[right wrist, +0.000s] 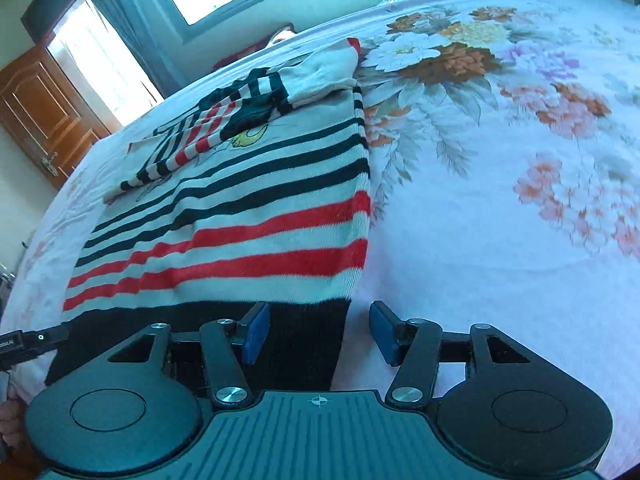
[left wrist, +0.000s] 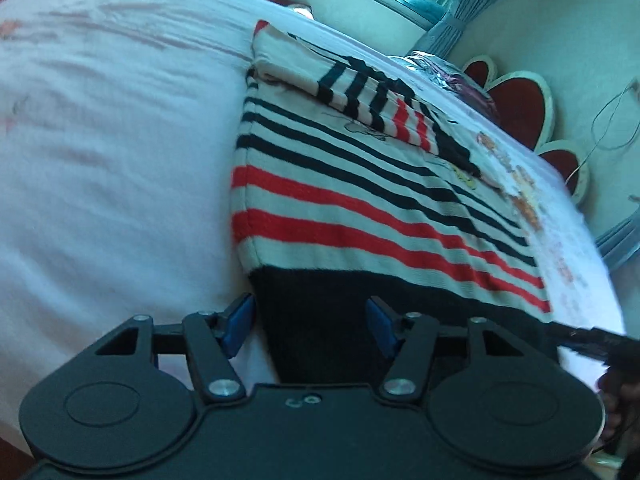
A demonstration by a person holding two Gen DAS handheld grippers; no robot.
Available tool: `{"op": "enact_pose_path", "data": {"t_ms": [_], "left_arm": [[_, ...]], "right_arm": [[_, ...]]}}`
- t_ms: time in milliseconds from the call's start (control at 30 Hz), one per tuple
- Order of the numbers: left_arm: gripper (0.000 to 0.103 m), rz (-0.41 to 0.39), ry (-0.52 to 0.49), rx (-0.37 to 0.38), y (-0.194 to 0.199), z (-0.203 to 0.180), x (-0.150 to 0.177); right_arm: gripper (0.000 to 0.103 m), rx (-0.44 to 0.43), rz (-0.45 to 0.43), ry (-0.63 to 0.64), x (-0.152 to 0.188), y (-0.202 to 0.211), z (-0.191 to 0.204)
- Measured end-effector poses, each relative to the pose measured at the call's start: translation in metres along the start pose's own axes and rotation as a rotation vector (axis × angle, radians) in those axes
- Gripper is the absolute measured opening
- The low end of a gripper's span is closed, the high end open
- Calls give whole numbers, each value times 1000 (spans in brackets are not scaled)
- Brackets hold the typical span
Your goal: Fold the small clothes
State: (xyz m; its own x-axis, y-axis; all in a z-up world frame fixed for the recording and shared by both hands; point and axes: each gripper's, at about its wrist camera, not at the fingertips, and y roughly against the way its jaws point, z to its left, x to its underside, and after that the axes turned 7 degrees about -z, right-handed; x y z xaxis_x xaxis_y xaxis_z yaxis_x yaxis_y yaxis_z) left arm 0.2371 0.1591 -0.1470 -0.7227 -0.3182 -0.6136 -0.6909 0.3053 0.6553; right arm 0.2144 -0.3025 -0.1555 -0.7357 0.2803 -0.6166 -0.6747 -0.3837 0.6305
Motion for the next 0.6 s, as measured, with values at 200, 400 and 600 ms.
{"op": "enact_pose_path", "data": {"t_ms": [200, 400, 600], "left_arm": [[58, 0, 123, 88, 2, 11, 10], [46, 3, 147, 97, 0, 17, 8], [4, -50, 34, 16, 13, -1, 14]], "right_arm": [[55, -158, 25, -165, 21, 13, -3], [6, -199, 53, -304, 20, 5, -25], [5, -246, 30, -212, 12, 18, -25]]}}
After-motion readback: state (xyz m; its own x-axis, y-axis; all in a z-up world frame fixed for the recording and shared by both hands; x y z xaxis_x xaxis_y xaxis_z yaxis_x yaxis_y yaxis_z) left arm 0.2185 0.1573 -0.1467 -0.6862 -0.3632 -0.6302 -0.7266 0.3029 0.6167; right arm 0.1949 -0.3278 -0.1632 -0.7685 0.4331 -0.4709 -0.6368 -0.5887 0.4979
